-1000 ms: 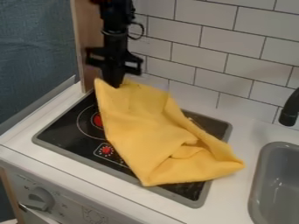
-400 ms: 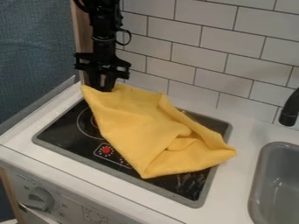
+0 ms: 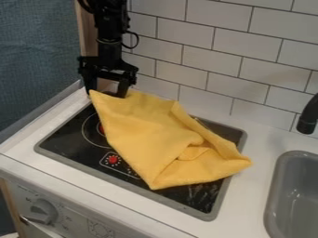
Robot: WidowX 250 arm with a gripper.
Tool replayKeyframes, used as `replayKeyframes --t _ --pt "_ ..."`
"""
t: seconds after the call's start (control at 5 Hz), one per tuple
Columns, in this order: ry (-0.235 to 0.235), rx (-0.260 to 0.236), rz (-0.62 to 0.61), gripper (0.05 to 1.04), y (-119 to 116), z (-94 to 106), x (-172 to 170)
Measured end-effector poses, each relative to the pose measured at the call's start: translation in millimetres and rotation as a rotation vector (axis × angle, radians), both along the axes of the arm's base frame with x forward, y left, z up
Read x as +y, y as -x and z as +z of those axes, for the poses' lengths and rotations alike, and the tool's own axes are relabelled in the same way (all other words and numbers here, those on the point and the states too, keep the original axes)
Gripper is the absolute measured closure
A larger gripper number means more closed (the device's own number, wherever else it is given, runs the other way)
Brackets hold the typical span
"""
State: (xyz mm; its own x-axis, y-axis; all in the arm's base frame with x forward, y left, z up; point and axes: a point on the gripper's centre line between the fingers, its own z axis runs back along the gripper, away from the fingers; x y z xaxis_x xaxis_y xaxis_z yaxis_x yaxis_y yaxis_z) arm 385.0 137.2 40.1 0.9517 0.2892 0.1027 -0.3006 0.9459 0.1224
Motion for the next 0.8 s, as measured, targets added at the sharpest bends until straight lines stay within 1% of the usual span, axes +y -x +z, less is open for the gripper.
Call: replayKeyframes --t 0.2,0.4,0.6,0.8 --pt "-0.006 -0.022 0.008 0.074 2.0 12.1 -0.6" --pt "-0.023 -0.086 0.024 0.084 3.6 39.2 -0.9" --pt "-0.016 -0.156 0.014 0.084 4.5 71.1 -6.9" --pt "-0.021 -0.202 -0.014 0.084 8.9 93.0 -15.5"
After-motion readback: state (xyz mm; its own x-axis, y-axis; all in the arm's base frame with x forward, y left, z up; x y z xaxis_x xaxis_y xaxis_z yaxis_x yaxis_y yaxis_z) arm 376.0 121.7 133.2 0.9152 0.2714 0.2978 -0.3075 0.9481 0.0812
